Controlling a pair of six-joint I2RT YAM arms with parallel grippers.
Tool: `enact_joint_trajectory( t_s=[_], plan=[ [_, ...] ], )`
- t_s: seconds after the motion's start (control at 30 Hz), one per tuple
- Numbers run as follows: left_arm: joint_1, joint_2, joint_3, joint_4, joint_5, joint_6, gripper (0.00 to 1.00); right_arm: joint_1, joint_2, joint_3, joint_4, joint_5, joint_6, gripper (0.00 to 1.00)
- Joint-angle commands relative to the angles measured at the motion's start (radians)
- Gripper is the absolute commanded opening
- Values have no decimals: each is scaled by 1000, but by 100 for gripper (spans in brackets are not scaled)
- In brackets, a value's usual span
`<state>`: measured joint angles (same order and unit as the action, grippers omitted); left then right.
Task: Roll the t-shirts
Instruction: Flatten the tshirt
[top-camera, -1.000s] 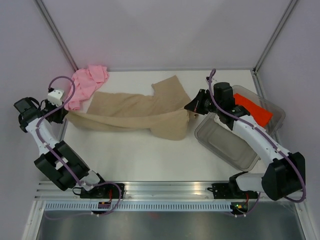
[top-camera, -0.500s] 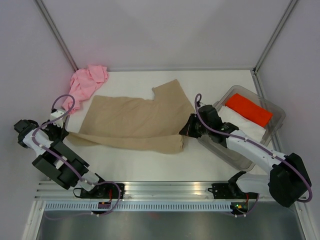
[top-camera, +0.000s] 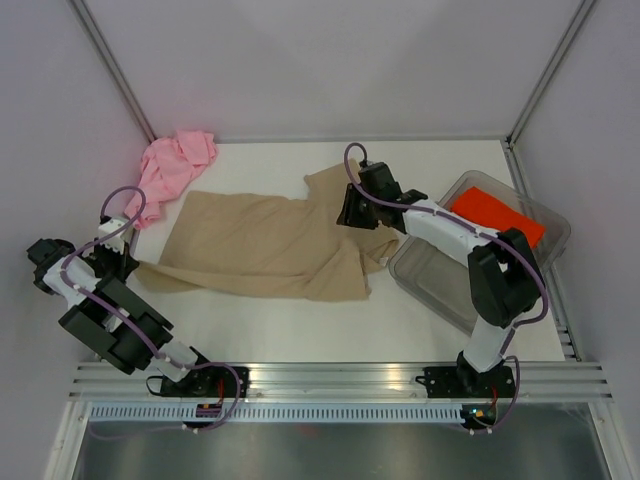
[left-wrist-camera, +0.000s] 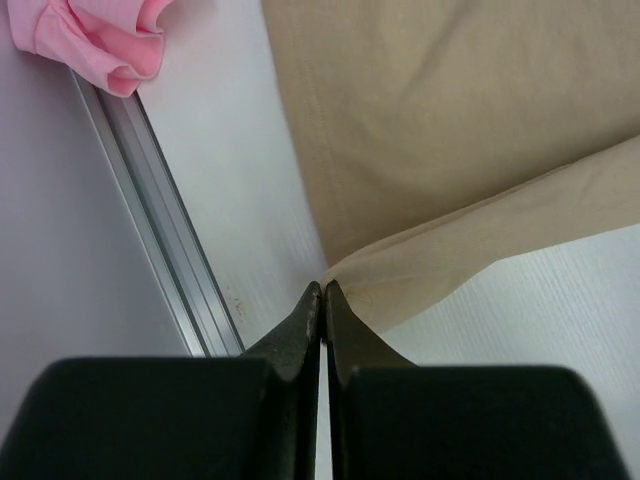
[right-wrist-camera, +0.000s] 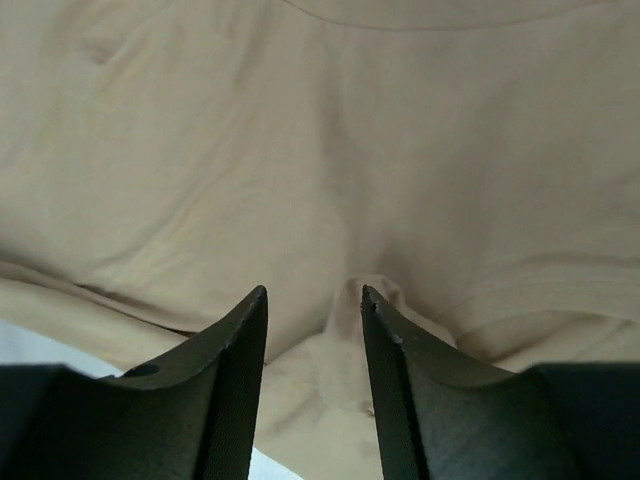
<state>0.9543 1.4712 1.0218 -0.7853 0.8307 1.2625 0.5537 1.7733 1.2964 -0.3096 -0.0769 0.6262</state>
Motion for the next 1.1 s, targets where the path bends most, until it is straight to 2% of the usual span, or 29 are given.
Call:
enact_joint_trajectory(
  t_s=[0.0, 0.17, 0.33, 0.47, 0.6, 0.7, 0.8, 0.83, 0.93, 1.07],
  plan=[
    [8, 3, 24, -8, 71, -14, 2, -5, -56, 24, -75, 26, -59, 50],
    [8, 0, 21, -8, 70, -15, 2, 43, -251, -107, -155, 179, -79, 57],
    [6, -15, 14, -8, 62, -14, 2, 109, -420, -355, -94, 151, 0, 59],
    [6, -43, 1, -9, 64, -9, 2, 170, -413, -466, -7, 121, 24, 62],
    [6, -51, -8, -8, 61, -8, 2, 198, -338, -488, 96, 106, 6, 62],
    [6, -49, -12, -9, 51, -11, 2, 199, -279, -479, 107, 137, -2, 61],
    [6, -51, -19, -8, 41, -2, 2, 199, -267, -505, 170, 100, 4, 43],
    [8, -51, -17, -8, 41, -2, 2, 201, -268, -519, 188, 92, 9, 25],
    [8, -46, -8, -9, 47, -20, 2, 201, -293, -531, 161, 80, 32, 0],
    [6, -43, 24, -11, 62, -54, 2, 250, -424, -528, 57, 80, 67, 0]
  ],
)
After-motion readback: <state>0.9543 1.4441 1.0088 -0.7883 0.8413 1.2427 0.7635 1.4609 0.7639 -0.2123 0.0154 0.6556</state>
